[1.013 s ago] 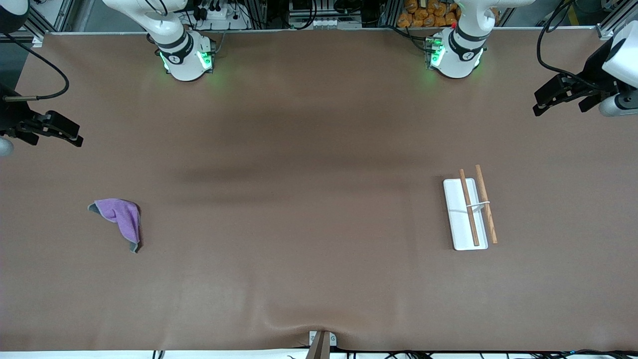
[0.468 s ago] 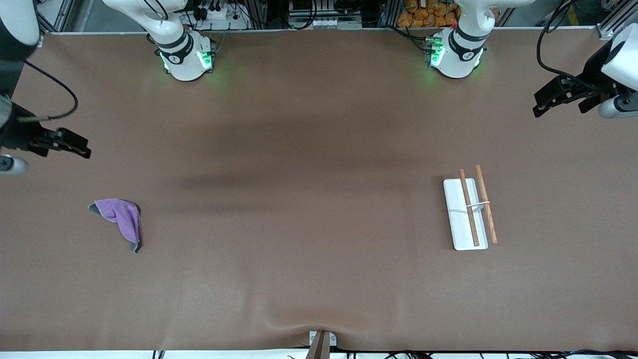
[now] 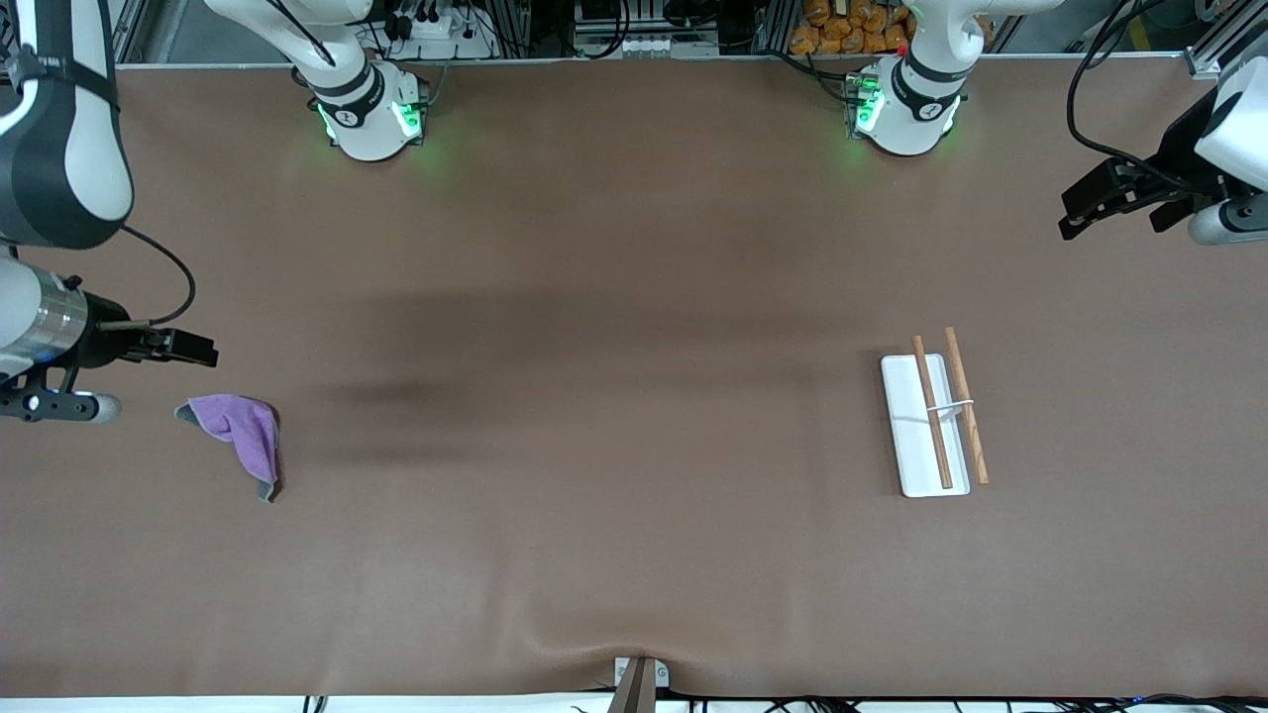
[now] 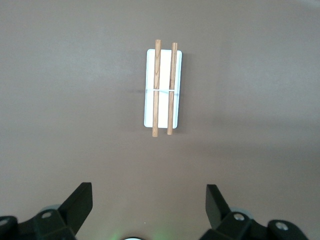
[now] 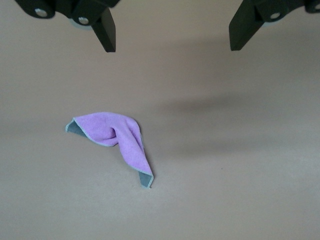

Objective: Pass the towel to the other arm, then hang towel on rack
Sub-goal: 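Move the right gripper down to the purple towel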

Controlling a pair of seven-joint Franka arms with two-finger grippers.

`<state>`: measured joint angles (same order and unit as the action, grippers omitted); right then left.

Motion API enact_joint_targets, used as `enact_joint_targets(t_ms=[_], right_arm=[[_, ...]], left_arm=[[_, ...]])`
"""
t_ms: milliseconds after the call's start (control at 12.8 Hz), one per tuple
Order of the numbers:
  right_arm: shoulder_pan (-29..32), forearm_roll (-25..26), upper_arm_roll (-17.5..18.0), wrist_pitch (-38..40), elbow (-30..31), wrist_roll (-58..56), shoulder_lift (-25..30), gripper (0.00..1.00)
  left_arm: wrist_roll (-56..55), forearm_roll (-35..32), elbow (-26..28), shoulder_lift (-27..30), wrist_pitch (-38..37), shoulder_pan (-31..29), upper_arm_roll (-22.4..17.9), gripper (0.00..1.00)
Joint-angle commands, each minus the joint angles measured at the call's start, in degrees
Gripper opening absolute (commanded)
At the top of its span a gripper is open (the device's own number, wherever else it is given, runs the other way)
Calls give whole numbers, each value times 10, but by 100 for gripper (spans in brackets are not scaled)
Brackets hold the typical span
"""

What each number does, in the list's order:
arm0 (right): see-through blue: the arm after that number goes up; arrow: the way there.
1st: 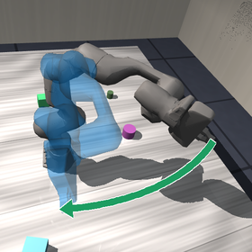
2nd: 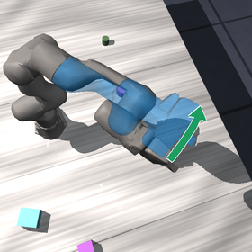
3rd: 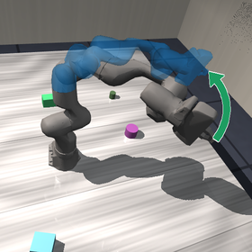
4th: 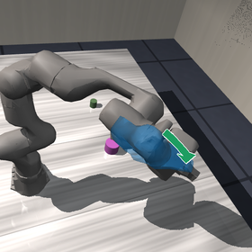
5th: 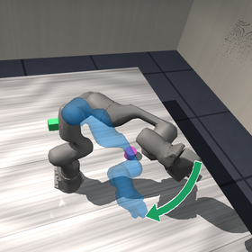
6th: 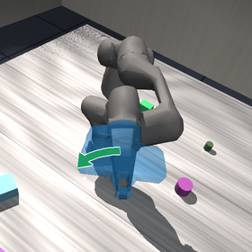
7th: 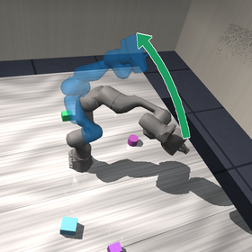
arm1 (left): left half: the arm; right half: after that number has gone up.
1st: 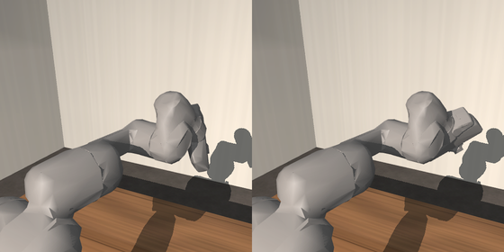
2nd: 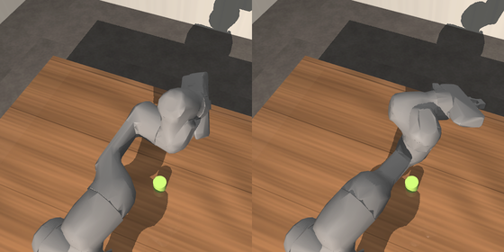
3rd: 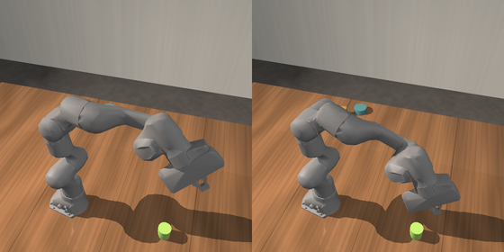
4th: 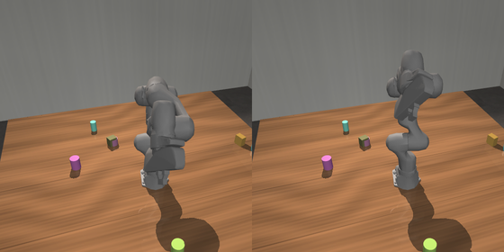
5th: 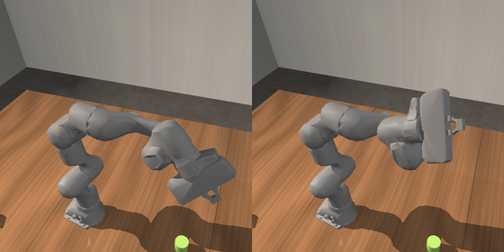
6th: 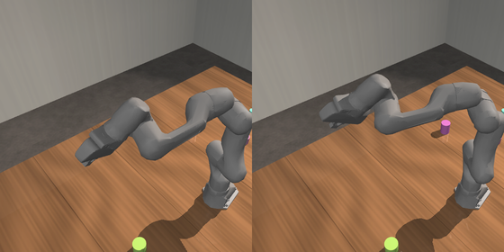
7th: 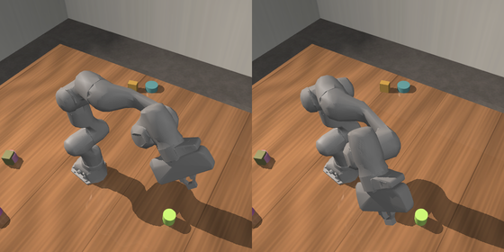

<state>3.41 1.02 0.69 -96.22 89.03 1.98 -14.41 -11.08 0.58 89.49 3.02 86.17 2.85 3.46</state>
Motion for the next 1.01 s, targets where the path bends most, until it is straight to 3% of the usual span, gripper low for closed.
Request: enact_joint_targets(t_ms=[0, 623, 935], right_arm=[[15, 4, 5, -7, -11, -3, -7, 100], [56, 0, 5, -60, 2, -60, -90, 100], [102, 0, 5, -203, 96, -132, -103, 100]], left_arm=[[11, -9, -23, -32, -11, 1, 2, 100], [14, -6, -25, -67, -10, 1, 3, 100], [13, -3, -25, -73, -1, 8, 4, 100]])
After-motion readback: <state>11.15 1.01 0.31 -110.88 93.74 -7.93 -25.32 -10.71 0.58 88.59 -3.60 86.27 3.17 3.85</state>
